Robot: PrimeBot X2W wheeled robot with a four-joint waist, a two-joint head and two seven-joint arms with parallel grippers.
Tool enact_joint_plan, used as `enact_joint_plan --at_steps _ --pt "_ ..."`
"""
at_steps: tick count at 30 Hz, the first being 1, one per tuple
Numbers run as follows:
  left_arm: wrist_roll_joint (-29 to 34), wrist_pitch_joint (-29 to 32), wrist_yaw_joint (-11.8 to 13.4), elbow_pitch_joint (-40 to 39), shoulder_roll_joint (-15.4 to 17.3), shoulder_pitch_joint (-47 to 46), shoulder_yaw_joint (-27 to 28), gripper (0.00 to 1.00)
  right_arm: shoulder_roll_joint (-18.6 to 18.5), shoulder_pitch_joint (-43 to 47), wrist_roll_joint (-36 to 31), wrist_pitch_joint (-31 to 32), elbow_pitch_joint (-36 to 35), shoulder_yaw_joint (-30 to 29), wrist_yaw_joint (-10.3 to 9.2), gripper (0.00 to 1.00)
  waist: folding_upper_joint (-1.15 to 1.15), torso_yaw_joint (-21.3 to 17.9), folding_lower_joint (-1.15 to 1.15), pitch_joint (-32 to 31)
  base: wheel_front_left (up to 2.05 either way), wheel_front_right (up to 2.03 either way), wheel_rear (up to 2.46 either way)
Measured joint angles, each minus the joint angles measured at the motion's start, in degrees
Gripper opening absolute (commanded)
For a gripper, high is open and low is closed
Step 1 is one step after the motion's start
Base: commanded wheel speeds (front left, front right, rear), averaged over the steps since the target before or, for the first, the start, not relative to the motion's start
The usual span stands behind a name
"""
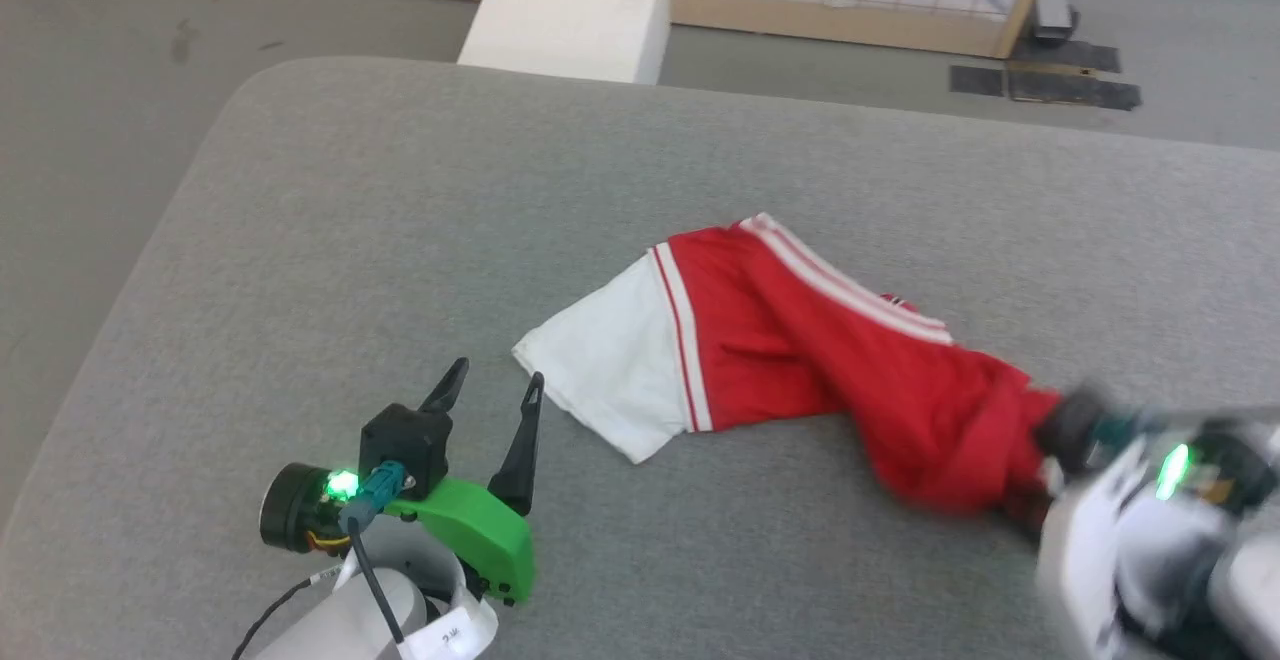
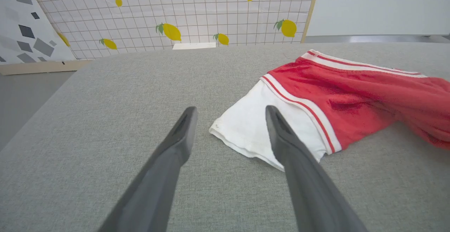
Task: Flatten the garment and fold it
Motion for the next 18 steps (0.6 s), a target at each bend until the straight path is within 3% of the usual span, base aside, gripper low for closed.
enact_joint_plan --at_steps 1,2,5,9,18 --pt "-0.11 0.12 0.05 -0.19 0.14 0.02 0.00 1.00 0.54 2.29 -0.10 0.68 0.05 0.87 0.00 0.36 0.00 -0.48 0.00 -0.13 0.00 0.00 0.00" --pt "-0.26 0.44 0.05 -0.45 0.18 0.03 -0.04 1.00 1.13 4.16 0.01 1.53 0.37 1.26 0.00 1.00 0.00 -0.89 0.00 -0.26 0.00 0.00 0.00" --pt "-0.38 1.08 0.08 -1.00 0.45 0.12 -0.24 1.00 2.58 7.19 0.43 2.60 0.12 1.26 0.00 1.00 0.00 -1.87 0.00 -0.62 0.00 0.00 0.00" --pt "-0.51 1.15 0.16 -1.24 1.35 0.49 -0.16 1.00 4.75 7.54 2.86 3.03 -1.42 -3.91 0.00 1.00 0.00 -3.20 0.00 -1.16 0.00 0.00 0.00" --pt "-2.63 1.05 0.77 -1.78 1.43 0.77 1.31 1.00 9.49 6.89 7.03 2.74 -6.55 -22.47 0.00 1.00 0.00 -6.01 0.00 -3.67 0.00 0.00 0.00"
